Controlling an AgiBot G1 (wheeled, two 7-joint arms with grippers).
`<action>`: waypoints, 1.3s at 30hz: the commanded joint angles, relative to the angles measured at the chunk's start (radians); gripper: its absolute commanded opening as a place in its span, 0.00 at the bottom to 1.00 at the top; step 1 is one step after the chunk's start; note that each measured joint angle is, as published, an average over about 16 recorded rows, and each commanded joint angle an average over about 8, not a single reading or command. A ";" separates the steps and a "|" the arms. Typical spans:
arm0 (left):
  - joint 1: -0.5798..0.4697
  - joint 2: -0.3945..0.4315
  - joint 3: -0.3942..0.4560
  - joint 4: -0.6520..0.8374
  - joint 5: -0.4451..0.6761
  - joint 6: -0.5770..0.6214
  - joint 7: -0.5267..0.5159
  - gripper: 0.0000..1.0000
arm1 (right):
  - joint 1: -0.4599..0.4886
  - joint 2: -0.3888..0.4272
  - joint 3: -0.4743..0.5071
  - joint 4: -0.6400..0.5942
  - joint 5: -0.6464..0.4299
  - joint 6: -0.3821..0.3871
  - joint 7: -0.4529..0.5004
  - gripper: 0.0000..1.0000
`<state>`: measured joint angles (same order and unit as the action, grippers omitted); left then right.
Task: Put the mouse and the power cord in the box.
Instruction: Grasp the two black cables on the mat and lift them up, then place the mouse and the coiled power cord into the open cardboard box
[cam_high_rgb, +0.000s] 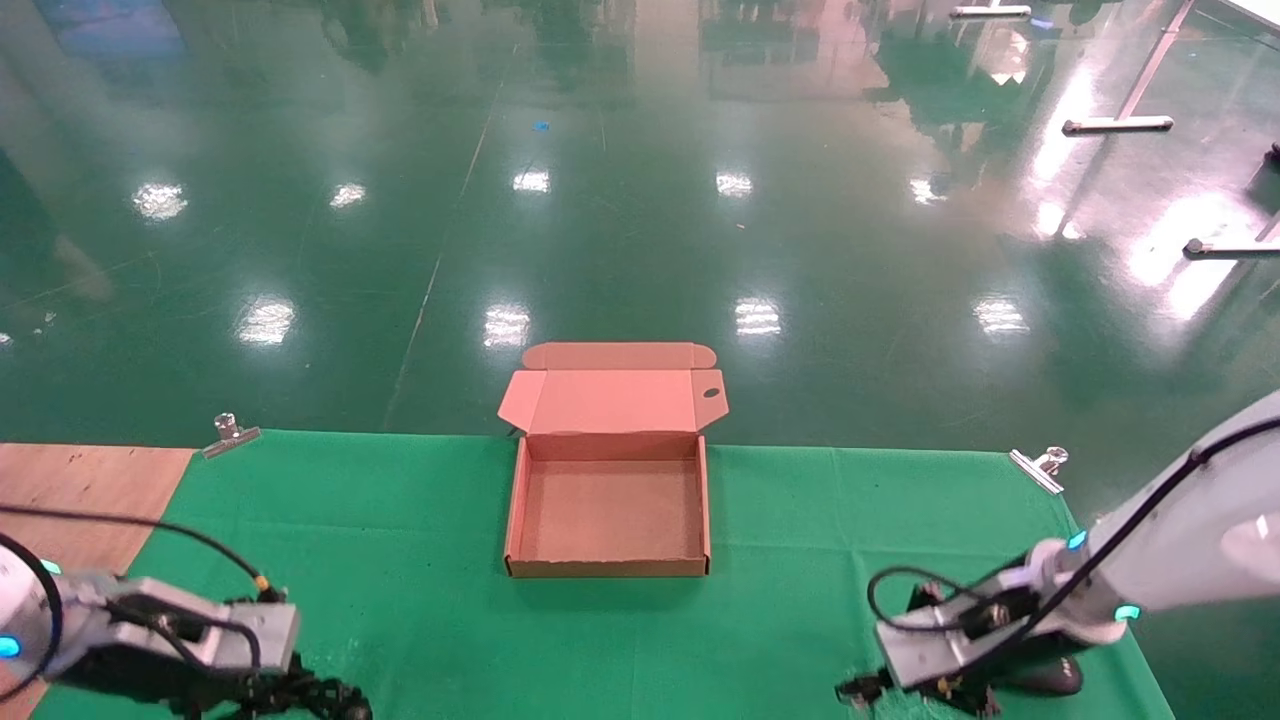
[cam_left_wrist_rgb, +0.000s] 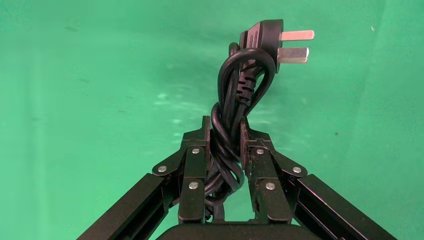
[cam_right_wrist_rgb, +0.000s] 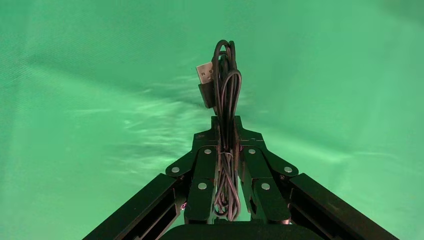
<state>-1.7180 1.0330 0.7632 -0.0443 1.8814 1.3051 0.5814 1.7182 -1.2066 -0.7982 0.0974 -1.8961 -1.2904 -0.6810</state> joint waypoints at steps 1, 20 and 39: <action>-0.023 -0.005 0.000 -0.006 0.000 0.018 0.004 0.00 | 0.023 0.009 0.007 0.006 0.010 -0.017 -0.007 0.00; -0.257 0.169 -0.035 -0.187 -0.050 0.112 -0.171 0.00 | 0.276 0.005 0.062 0.211 0.079 -0.136 0.107 0.00; -0.287 0.306 -0.056 -0.139 -0.086 -0.007 -0.159 0.00 | 0.320 -0.147 0.070 0.127 0.115 -0.012 0.099 0.00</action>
<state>-1.9998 1.3371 0.7061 -0.1901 1.7926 1.2937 0.4303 2.0390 -1.3483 -0.7296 0.2264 -1.7821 -1.3067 -0.5812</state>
